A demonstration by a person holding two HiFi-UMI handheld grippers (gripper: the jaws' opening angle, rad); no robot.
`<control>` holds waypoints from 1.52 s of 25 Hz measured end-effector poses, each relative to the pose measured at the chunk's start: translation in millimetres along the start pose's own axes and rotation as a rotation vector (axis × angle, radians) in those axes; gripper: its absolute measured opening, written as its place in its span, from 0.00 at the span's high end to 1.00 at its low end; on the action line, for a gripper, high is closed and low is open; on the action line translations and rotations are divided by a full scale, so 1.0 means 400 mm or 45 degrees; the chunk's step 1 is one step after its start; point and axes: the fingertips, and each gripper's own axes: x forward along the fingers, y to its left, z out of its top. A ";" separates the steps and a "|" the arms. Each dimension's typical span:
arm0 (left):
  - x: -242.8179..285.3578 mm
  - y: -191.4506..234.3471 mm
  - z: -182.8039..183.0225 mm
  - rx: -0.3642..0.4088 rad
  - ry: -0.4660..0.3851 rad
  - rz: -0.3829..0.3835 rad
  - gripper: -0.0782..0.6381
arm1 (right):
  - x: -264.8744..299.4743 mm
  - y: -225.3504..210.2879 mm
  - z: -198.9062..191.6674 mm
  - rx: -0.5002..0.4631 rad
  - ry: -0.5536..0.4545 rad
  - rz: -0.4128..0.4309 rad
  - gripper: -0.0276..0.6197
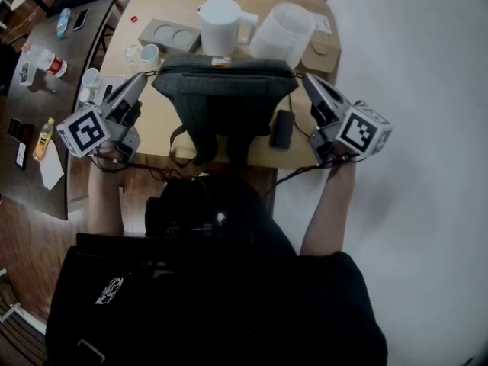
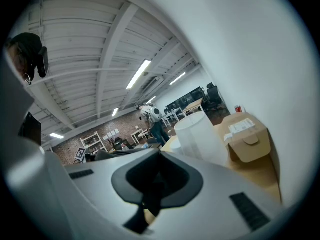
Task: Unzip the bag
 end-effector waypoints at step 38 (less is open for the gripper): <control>-0.009 0.059 -0.023 -0.080 -0.006 0.017 0.88 | -0.005 -0.049 -0.014 0.044 0.008 -0.059 0.94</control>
